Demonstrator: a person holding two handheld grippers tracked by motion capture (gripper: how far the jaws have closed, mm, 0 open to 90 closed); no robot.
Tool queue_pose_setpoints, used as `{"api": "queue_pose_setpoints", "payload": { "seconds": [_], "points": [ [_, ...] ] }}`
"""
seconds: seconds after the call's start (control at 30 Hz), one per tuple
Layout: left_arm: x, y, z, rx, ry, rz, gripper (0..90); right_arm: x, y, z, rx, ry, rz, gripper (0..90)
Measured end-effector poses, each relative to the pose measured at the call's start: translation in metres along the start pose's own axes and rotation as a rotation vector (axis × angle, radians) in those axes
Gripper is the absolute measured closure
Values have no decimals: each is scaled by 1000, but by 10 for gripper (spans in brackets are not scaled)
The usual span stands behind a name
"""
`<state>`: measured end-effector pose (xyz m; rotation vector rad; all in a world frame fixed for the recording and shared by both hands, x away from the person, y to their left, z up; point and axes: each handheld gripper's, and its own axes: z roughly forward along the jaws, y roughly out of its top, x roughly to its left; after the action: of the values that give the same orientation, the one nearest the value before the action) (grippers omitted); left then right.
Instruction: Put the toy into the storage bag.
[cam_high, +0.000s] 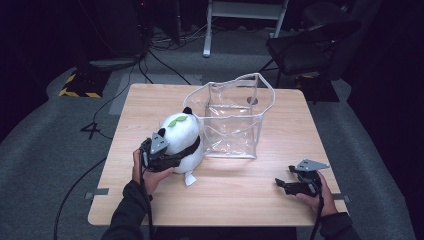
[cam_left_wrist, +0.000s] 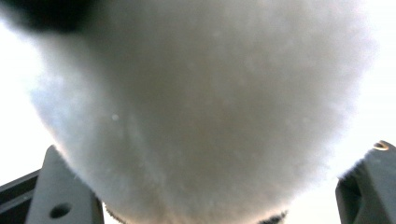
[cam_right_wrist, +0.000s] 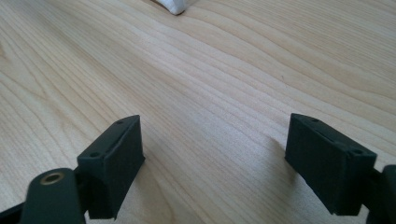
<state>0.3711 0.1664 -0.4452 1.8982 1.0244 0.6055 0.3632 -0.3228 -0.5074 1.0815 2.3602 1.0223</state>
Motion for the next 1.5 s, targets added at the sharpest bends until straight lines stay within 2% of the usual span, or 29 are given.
{"api": "queue_pose_setpoints", "payload": {
  "seconds": [0.5, 0.63, 0.8, 1.0, 1.27, 1.3, 1.37, 1.5],
  "points": [
    [-2, 0, -1, -2, 9, 5, 311, 0, 0, 0, -1, -1, -2, 192],
    [-3, -1, -6, -30, 9, 9, 333, 0, 0, 0, -2, 0, -4, 192],
    [-2, 0, -11, -42, 14, 23, 342, 0, 0, 0, -1, 0, -4, 192],
    [5, -1, -22, -63, 25, 0, 341, 0, 0, 0, 0, -1, -5, 192],
    [14, 7, -36, -99, 91, -28, 342, 0, 0, 0, 0, -1, -6, 192],
    [14, 7, -36, -99, 91, -28, 342, 0, 0, 0, 0, -1, -6, 192],
    [19, 11, -40, -124, 105, -57, 341, 0, 0, -1, 0, -1, -6, 193],
    [23, 14, -41, -127, 121, -64, 340, 1, -1, -1, 1, 0, -9, 193]
  ]
}}
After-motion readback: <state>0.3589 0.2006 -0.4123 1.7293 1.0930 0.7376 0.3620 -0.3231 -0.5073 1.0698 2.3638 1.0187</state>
